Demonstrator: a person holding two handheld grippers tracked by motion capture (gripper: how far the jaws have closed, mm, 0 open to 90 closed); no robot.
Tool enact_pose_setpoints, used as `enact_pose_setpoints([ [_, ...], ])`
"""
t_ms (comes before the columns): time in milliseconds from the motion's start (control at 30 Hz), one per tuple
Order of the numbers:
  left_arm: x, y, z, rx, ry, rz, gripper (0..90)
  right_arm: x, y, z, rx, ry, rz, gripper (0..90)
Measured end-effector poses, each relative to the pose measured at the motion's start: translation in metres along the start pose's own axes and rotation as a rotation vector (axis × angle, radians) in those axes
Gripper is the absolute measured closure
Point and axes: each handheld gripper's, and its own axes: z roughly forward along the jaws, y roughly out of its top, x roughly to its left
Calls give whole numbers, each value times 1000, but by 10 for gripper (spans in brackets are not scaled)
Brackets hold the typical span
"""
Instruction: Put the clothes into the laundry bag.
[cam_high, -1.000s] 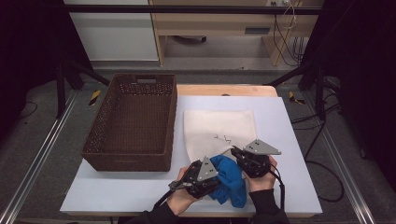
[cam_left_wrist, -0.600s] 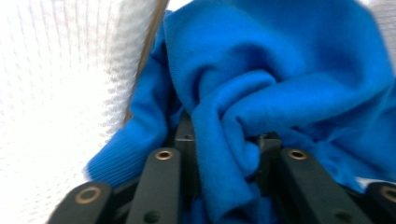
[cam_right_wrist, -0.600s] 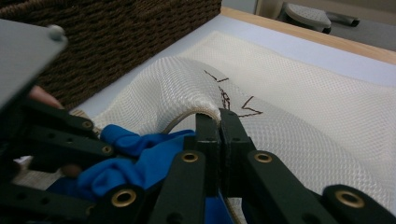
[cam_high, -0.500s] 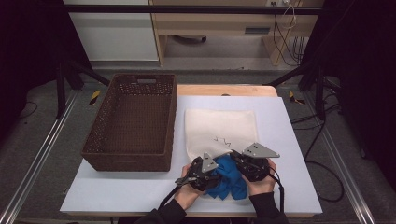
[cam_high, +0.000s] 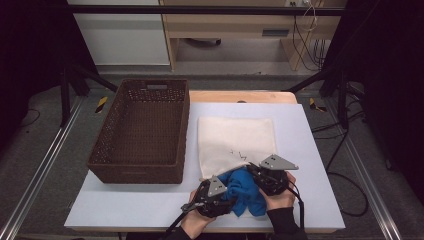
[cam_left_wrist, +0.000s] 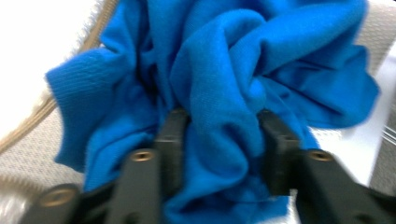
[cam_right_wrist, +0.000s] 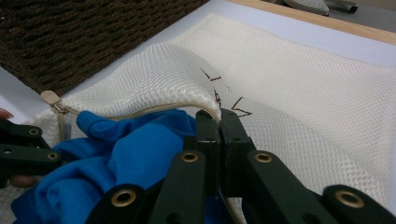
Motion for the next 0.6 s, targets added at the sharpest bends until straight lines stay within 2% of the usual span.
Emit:
enact_pose_setpoints([
  [67, -2, 5, -5, -10, 17, 2, 768, 1, 0, 1, 3, 14, 0, 883],
  [200, -10, 24, -10, -51, 36, 23, 811, 1, 2, -2, -14, 20, 0, 883],
  [300, -12, 38, 2, -39, 62, 45, 812, 2, 4, -5, -33, 27, -2, 883],
  [333, -12, 41, 8, -27, 86, 59, 811, 2, 5, -7, -38, 26, -1, 883],
  [367, -12, 41, 8, -27, 86, 59, 809, 2, 5, -7, -38, 26, -1, 883],
  [400, -5, 41, 22, -5, 124, 54, 806, 2, 5, -8, -44, 27, -3, 883],
  [467, 4, 38, 33, 2, 149, 49, 793, 1, 4, -9, -42, 34, -4, 883],
  [533, 8, 35, 35, -5, 138, 35, 769, 2, 3, -9, -34, 33, 4, 883],
  [567, 13, 31, 32, -32, 95, 14, 744, 1, 1, -7, -22, 27, -3, 883],
  [600, 13, 30, 28, -44, 85, 13, 692, 1, 0, -6, -14, 23, -4, 883],
])
